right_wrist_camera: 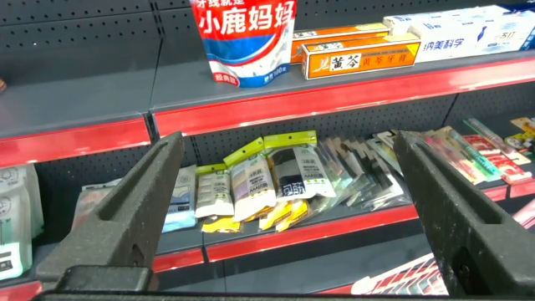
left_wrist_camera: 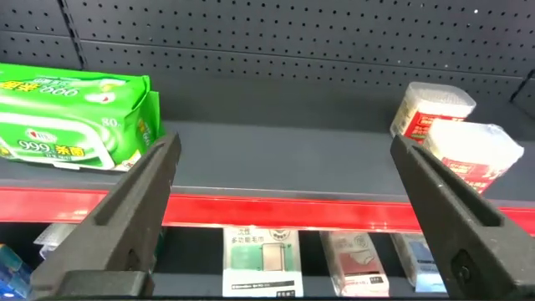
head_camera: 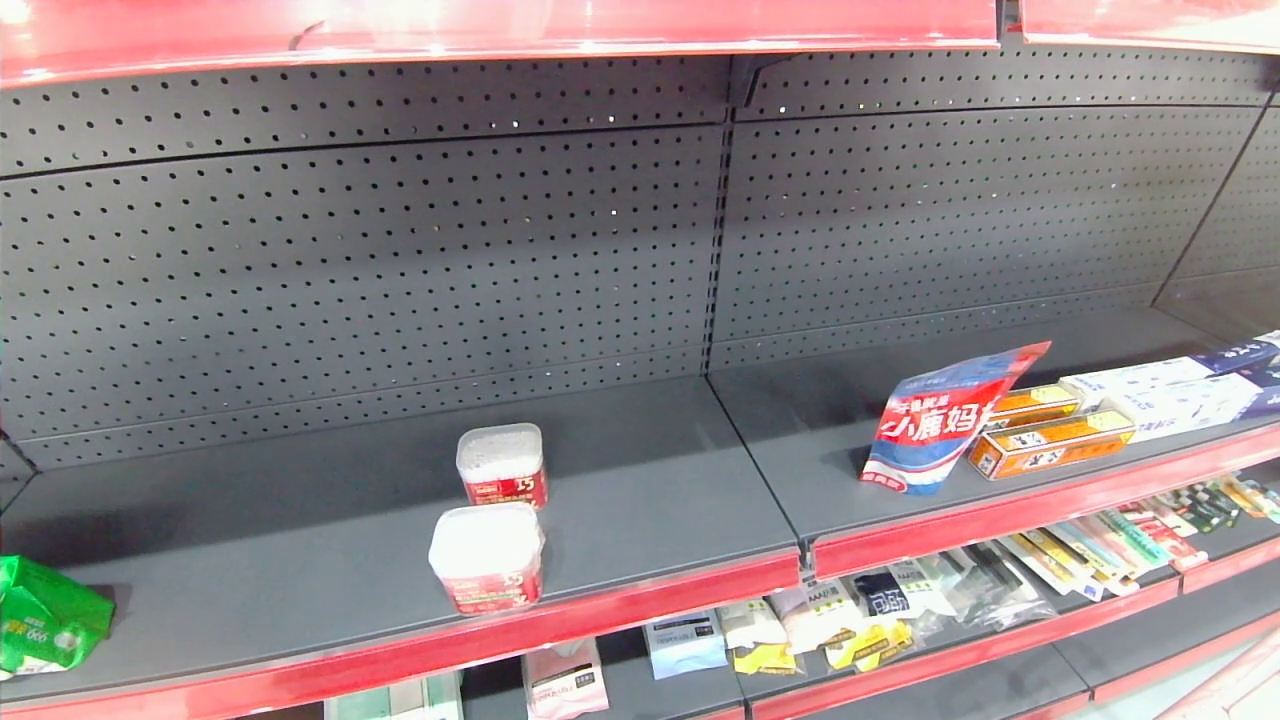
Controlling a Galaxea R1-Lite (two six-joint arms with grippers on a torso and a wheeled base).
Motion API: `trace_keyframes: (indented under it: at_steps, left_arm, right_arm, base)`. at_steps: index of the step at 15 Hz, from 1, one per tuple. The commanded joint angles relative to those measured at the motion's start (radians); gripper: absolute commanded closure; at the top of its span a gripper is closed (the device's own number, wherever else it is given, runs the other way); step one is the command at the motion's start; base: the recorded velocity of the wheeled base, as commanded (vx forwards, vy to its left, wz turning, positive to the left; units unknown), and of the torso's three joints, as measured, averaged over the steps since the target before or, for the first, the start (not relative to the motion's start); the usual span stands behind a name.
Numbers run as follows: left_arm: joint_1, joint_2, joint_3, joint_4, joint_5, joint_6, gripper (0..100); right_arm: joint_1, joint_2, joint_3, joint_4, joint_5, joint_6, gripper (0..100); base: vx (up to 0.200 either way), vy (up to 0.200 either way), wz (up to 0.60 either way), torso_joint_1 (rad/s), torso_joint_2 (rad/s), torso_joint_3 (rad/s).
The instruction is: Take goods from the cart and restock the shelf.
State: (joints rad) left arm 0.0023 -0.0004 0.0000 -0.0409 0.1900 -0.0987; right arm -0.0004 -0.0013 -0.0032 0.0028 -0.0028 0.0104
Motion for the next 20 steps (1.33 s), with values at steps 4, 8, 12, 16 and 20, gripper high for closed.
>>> trace_keyframes:
  at_steps: [4,8,12,16,20]
  left_arm:
    - [0.001,0.002,0.000,-0.001,-0.015,-0.004,0]
    - [0.001,0.002,0.000,-0.002,-0.014,-0.010,0]
    - [0.001,0.002,0.000,-0.001,-0.014,-0.016,0]
    - [0.001,0.002,0.000,-0.001,-0.015,-0.016,0]
    - [0.001,0.002,0.000,0.001,-0.020,-0.015,0]
  right_arm:
    - [-0.001,0.001,0.000,0.000,0.000,0.000,0]
    - [-0.001,0.001,0.000,0.000,0.000,-0.001,0]
    - [0.000,0.001,0.000,0.000,0.001,-0.003,0]
    - [0.000,0.001,0.000,0.000,0.000,-0.013,0]
    - [0.000,0.001,0.000,0.000,-0.006,-0.012,0]
  base:
    - [0.000,0.000,0.00,0.000,0.00,0.000]
    - [0.000,0.000,0.00,0.000,0.00,0.000]
    - [0.000,0.000,0.00,0.000,0.00,0.000]
    - [0.000,0.000,0.00,0.000,0.00,0.000]
    - [0.000,0.000,0.45,-0.001,0.00,0.002]
